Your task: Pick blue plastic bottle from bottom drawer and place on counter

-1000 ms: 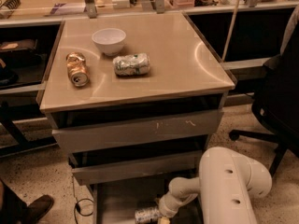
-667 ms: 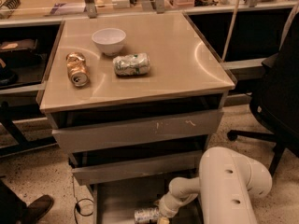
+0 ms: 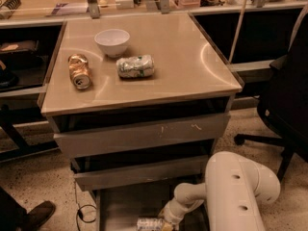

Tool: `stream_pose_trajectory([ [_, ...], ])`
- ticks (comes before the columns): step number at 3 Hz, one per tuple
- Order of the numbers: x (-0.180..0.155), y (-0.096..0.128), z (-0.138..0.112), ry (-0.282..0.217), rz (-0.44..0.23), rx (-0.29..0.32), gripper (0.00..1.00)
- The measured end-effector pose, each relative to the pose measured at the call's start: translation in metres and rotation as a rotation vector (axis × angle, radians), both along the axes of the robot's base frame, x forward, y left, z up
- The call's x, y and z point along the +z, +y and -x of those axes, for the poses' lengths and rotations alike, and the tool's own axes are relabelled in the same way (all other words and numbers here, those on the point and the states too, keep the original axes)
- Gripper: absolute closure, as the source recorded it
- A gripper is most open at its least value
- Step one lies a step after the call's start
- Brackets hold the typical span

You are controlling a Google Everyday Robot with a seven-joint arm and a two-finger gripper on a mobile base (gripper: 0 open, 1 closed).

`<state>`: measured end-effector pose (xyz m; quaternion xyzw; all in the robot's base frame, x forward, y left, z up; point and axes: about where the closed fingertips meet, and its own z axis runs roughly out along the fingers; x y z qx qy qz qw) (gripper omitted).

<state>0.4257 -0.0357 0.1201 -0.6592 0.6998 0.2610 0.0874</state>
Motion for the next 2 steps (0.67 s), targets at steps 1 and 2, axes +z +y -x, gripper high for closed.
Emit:
stream_pose_trajectory([
  [1,0.0000,0.0000,0.0001,0.000,0.000,0.000,0.88],
  [2,0.0000,0.0000,0.0001,0.000,0.000,0.000,1.00],
])
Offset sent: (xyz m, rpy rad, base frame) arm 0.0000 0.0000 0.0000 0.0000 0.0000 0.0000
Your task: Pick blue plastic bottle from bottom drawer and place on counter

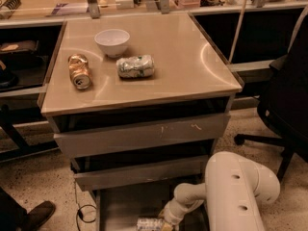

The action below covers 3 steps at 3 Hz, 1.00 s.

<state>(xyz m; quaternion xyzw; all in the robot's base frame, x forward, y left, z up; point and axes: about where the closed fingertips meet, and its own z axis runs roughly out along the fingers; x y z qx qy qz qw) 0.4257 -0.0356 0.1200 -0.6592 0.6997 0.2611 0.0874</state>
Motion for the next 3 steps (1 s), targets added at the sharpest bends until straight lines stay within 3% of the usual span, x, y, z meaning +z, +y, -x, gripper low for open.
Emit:
stream_pose_trajectory([
  [2,0.014,-0.003,0.003,-0.008,-0.012,-0.014,1.00],
  [3,0.038,-0.021,0.009,-0.027,-0.005,-0.066,1.00],
])
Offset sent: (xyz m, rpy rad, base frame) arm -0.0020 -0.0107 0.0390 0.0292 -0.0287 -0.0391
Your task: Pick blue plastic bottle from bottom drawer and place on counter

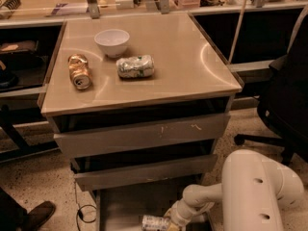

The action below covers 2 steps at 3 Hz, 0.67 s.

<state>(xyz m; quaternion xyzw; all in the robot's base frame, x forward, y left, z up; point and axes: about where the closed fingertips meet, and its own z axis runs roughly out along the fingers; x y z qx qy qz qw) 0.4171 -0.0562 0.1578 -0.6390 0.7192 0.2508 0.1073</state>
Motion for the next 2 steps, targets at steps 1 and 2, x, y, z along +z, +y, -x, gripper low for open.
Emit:
stream_pose_trajectory([
  [1,0.025,-0.019,0.009,-0.018,0.018,-0.056,1.00],
  [2,0.062,-0.029,0.012,-0.053,0.056,-0.096,1.00],
])
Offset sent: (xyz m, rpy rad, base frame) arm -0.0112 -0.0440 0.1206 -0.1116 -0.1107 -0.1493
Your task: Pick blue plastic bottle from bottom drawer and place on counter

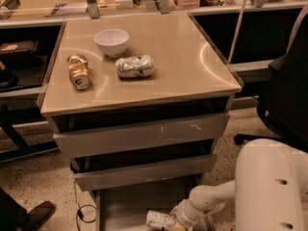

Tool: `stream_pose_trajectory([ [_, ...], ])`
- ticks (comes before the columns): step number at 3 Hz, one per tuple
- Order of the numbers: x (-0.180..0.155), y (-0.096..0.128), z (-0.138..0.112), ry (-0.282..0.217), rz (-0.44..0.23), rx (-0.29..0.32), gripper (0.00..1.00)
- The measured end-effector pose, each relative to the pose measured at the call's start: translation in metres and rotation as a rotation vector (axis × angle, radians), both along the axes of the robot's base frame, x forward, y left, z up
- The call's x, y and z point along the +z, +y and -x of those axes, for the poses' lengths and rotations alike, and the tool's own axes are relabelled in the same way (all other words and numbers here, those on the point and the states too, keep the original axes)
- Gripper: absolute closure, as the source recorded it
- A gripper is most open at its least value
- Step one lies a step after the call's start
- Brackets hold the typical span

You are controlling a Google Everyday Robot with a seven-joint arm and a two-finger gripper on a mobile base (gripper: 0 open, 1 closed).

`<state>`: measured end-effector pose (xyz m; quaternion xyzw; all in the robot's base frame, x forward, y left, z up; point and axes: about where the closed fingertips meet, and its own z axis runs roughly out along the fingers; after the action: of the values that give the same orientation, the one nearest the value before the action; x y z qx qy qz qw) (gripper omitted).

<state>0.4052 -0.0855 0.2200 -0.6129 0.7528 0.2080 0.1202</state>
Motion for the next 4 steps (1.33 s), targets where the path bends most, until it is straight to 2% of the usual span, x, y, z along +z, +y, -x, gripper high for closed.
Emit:
stream_pose_trajectory([
  [1,0.044,-0.007,-0.005,-0.058,0.053,-0.037,1.00],
  [3,0.064,-0.008,-0.003,-0.076,0.056,-0.038,1.00],
  [4,0.113,-0.010,-0.004,-0.102,0.018,-0.053,1.00],
])
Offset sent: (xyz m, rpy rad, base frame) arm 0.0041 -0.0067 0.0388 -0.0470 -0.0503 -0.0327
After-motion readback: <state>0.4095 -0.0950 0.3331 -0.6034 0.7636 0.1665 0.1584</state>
